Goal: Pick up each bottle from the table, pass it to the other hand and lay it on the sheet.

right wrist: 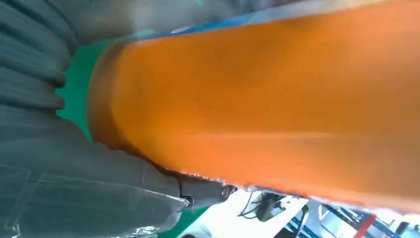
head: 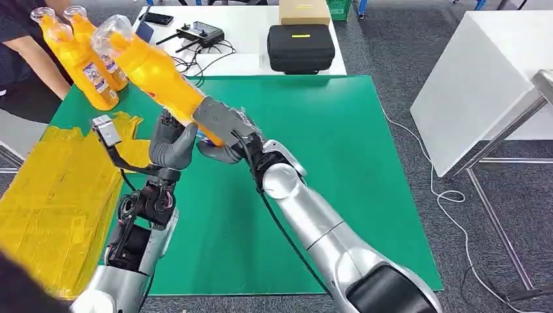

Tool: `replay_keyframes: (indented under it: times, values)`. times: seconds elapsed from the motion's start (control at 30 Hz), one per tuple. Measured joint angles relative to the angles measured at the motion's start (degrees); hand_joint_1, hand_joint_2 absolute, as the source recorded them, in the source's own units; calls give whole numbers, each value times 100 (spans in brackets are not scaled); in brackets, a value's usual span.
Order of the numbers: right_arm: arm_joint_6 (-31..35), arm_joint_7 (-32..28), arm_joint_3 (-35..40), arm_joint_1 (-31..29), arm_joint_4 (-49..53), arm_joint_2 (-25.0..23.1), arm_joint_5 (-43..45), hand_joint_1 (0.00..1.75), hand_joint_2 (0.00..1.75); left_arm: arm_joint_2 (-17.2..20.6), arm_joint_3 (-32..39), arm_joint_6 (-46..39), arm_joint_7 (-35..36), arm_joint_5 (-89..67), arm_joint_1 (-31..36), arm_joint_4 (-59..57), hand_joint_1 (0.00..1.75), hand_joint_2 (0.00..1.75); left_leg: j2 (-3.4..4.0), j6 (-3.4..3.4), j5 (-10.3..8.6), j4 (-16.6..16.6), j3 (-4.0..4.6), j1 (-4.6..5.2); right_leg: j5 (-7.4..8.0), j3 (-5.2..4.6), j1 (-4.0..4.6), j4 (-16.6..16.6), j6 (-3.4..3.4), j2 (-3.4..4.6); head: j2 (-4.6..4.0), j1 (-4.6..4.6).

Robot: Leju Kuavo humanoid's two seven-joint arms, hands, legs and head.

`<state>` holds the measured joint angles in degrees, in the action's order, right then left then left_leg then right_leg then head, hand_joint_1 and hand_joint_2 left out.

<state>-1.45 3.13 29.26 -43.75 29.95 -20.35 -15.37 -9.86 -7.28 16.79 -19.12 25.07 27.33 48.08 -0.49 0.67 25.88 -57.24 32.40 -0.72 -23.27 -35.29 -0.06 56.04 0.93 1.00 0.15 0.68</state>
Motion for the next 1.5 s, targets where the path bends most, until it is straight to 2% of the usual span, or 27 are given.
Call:
replay_keyframes:
  times: [0.17,0.5,0.67,0.8,0.83,0.87,0.9,1.5]
  values:
    - [35,50,429,-111,-68,4,569,175,175,31,-11,-191,-46,33,-112,202,0,175,7,0,0,0,1,3,1,1,-2,1,1,3,2,0]
    - [169,461,2021,-346,-77,66,2009,175,175,300,37,-604,-203,96,-796,991,0,175,15,-1,1,1,1,1,0,-2,-1,0,0,7,2,0]
    - [250,641,2906,-360,-77,81,2308,175,175,435,166,-1006,-229,-219,-1352,1649,0,175,21,-1,1,1,-1,1,-1,-6,1,-2,-1,7,2,2]
    - [247,708,3325,-364,-140,83,2284,175,175,501,258,-1220,-210,-520,-1682,2079,0,175,20,-1,1,1,-1,3,-1,-8,1,-4,-1,8,2,0]
    - [243,708,3401,-367,-179,83,2265,175,175,511,275,-1257,-197,-574,-1735,2153,28,175,21,-1,1,1,-1,4,-1,-8,1,-4,-1,8,2,2]
    - [238,706,3452,-370,-212,83,2247,175,175,518,286,-1259,-188,-608,-1768,2193,155,175,21,-1,1,1,-1,4,-1,-8,1,-4,-1,8,2,2]
    - [232,691,3497,-373,-258,83,2226,175,175,531,288,-1255,-179,-658,-1782,2210,175,175,21,-1,1,0,-2,5,-1,-8,1,-5,-1,8,2,2]
    - [219,525,3524,-353,-711,74,1854,175,175,726,142,-1086,-411,-994,-1587,1751,175,175,30,-1,1,0,-5,5,0,-14,1,-4,-1,26,2,0]
